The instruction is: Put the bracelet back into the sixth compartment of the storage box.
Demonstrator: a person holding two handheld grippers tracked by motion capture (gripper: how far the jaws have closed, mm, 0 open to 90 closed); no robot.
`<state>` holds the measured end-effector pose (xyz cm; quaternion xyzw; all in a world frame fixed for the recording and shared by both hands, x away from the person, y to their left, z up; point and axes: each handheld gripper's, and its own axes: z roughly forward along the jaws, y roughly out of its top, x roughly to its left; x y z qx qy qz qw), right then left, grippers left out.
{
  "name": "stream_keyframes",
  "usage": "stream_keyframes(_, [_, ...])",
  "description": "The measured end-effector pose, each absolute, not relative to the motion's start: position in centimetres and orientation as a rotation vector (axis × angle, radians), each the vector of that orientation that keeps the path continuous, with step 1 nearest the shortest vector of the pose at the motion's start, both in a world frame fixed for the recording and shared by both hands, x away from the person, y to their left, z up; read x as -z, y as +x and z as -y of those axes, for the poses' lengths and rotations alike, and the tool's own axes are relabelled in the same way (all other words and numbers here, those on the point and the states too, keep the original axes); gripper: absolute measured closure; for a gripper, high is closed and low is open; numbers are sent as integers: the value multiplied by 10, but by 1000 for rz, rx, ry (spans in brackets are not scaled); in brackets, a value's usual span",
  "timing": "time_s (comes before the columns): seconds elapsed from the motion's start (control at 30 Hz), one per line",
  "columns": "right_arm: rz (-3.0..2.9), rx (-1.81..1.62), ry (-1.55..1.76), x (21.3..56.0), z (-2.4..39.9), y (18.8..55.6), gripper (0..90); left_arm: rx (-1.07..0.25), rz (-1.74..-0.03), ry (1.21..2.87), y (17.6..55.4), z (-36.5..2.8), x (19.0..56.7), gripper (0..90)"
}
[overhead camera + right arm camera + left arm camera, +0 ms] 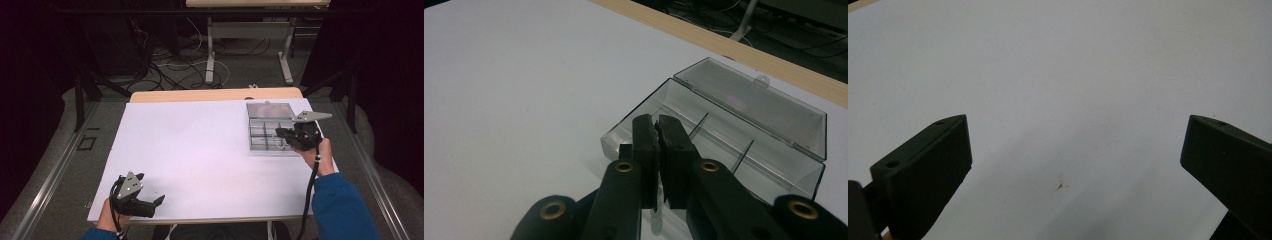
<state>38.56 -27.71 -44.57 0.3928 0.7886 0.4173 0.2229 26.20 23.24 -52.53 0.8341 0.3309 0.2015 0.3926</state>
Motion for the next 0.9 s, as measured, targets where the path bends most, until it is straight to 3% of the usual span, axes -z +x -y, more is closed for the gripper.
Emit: stream_keyframes(0.9, [-2068, -1062, 1144, 453, 301, 398, 869, -513, -843, 2116, 262, -233, 525, 0])
